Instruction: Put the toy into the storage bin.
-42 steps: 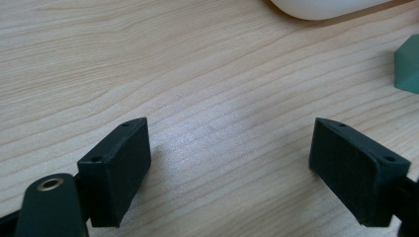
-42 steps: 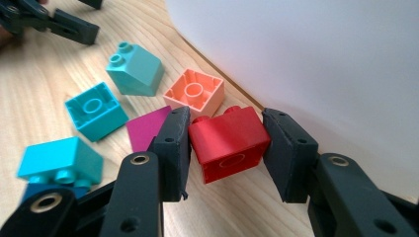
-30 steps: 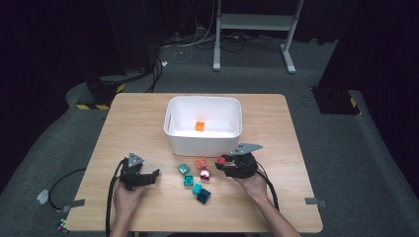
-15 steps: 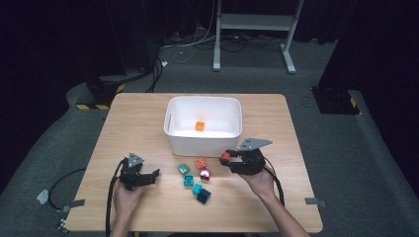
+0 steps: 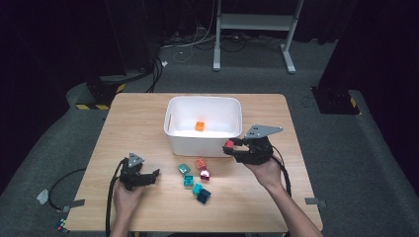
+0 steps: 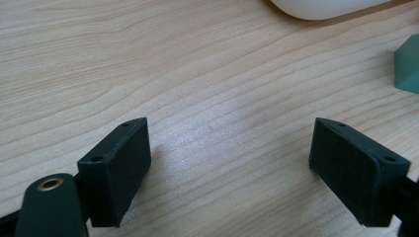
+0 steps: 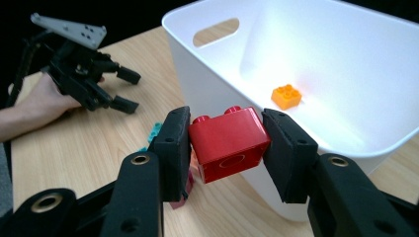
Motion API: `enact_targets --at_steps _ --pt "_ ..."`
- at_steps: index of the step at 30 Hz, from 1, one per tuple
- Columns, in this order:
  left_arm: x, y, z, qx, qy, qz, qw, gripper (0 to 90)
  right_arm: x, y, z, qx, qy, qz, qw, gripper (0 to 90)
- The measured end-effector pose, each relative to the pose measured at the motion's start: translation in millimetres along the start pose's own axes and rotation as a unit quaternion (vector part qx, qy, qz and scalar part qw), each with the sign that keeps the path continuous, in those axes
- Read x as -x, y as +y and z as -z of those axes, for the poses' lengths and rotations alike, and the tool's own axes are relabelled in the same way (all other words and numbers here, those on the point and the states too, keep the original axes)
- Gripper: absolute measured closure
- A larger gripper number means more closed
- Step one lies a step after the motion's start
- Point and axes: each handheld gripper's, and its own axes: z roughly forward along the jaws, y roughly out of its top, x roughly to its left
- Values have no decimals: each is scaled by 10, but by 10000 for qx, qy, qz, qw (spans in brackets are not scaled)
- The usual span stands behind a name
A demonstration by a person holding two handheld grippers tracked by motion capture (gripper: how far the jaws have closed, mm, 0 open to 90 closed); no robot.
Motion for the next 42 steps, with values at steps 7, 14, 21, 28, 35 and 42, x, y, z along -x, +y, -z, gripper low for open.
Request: enact_targets --at_steps 7,14,21,28,35,42 --pt "0 0 0 -1 -3 3 10000 162 55 212 47 52 -7 9 10000 557" --pt "-1 0 0 -1 -2 0 10000 163 152 369 20 42 -96 -56 9999 557" --pt "-1 0 1 -5 0 0 10000 163 263 488 -48 -2 -213 -183 9996 556" --pt "-1 0 0 -1 -3 1 10000 163 347 555 -126 -25 -309 -258 9992 556" --pt "-1 0 1 -5 0 1 10000 163 413 633 -208 -33 -415 -326 9986 556" --pt "-1 0 1 -5 1 1 10000 163 491 668 -310 -145 -536 -418 9976 555"
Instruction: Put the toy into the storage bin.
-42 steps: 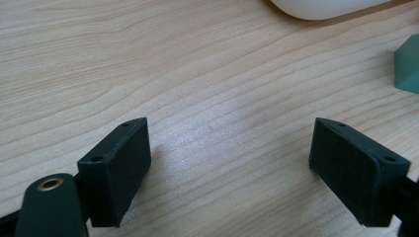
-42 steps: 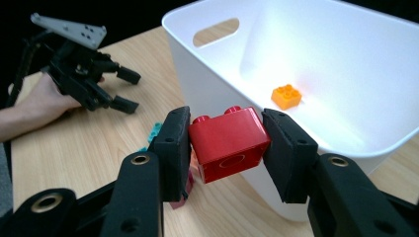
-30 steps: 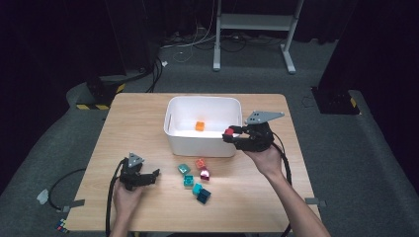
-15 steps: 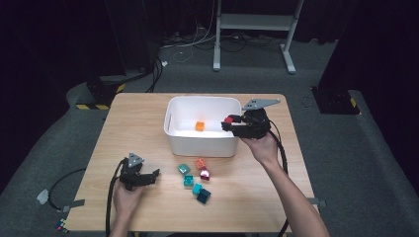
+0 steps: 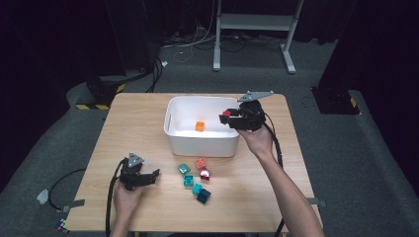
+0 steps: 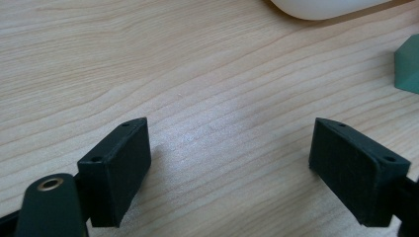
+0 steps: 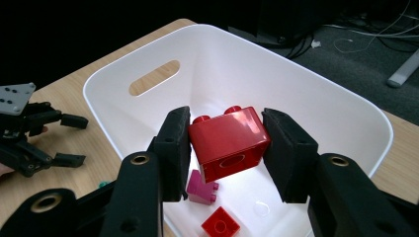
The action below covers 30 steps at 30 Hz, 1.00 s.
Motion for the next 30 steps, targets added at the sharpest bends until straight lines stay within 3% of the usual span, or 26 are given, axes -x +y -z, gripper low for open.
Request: enact_targets --at_steps 13,18,30 --pt "0 0 -1 5 -4 2 10000 163 91 31 -162 -212 -283 -127 9993 547" --pt "1 -1 -1 4 -5 4 10000 163 116 3 -227 -356 -337 -117 9987 480" --pt "1 -1 -1 4 -10 9 10000 163 62 -73 -158 -203 -305 -28 9993 429"
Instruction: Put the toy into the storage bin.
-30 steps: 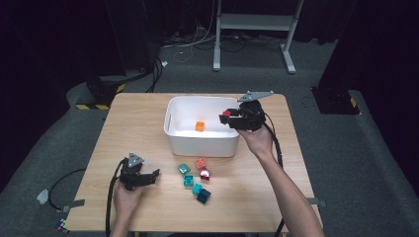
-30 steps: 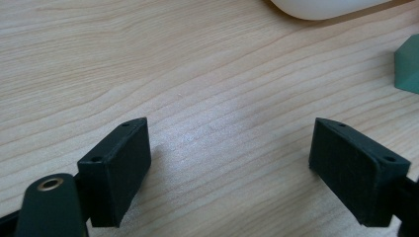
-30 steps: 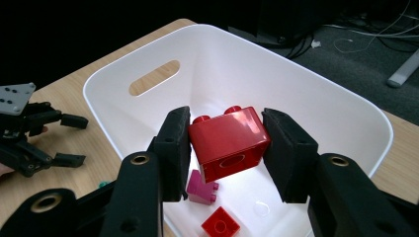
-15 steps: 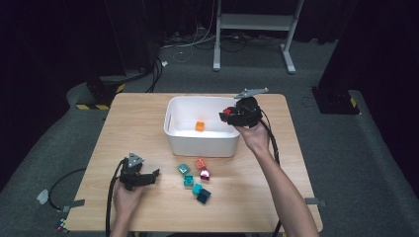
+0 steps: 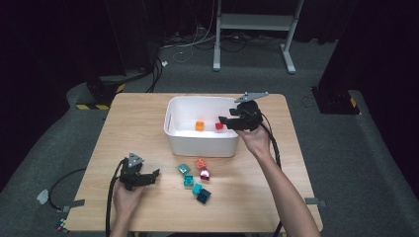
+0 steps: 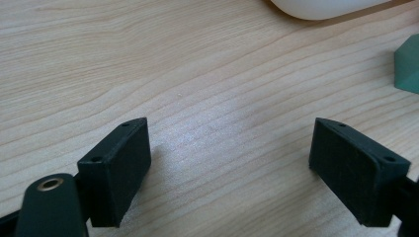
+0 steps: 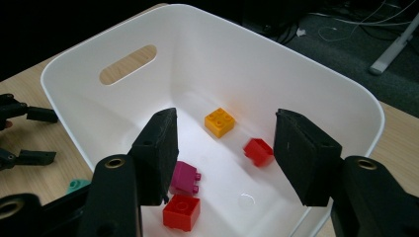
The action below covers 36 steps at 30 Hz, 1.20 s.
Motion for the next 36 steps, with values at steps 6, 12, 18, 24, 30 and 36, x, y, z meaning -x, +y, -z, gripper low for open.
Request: enact_targets --at_steps 6,12,18,24,30,36 --pt "0 0 0 2 2 -2 10000 162 -34 -43 77 133 48 61 9999 426" --pt "0 0 0 -1 1 -2 10000 163 -74 -94 162 252 150 72 9995 427" --pt "0 0 0 1 1 -2 10000 162 -133 -138 256 357 227 150 9990 426" --pt "0 0 0 1 3 -6 10000 163 -195 -217 330 451 334 201 9982 429" --pt "0 0 0 1 4 -6 10000 162 -251 -319 374 520 437 218 9975 429" --pt "0 0 0 1 4 -5 10000 163 -303 -424 403 569 518 197 9968 430"
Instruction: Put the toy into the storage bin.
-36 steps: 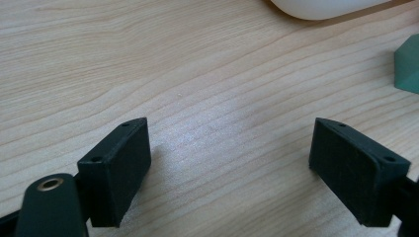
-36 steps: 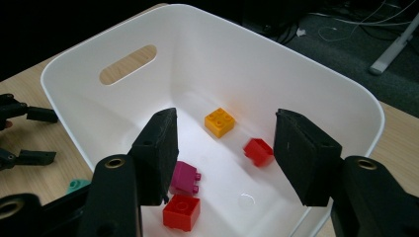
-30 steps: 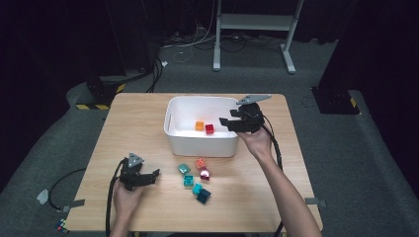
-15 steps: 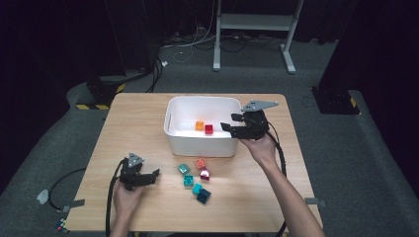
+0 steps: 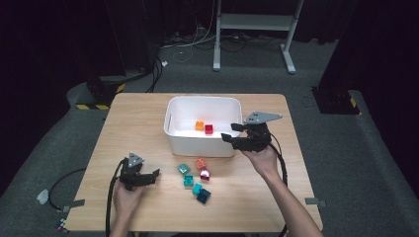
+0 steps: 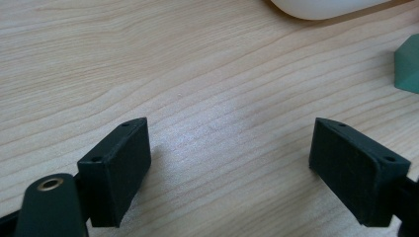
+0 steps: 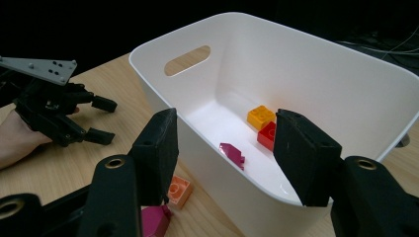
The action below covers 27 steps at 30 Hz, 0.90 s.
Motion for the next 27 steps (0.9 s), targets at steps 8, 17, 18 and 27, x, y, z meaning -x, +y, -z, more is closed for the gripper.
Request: enact_targets --at_steps 8,17,18,27 --pt "0 0 0 0 0 0 10000 162 -65 -147 26 36 55 -25 10000 430" --pt "0 0 1 -5 3 -1 10000 162 -196 -428 -33 -94 70 36 9999 432" --pt "0 0 1 -5 3 -1 10000 162 -205 -456 -45 -107 74 28 9999 432" --pt "0 0 1 -4 2 -1 10000 162 -295 -721 -199 -250 174 -85 9995 432"
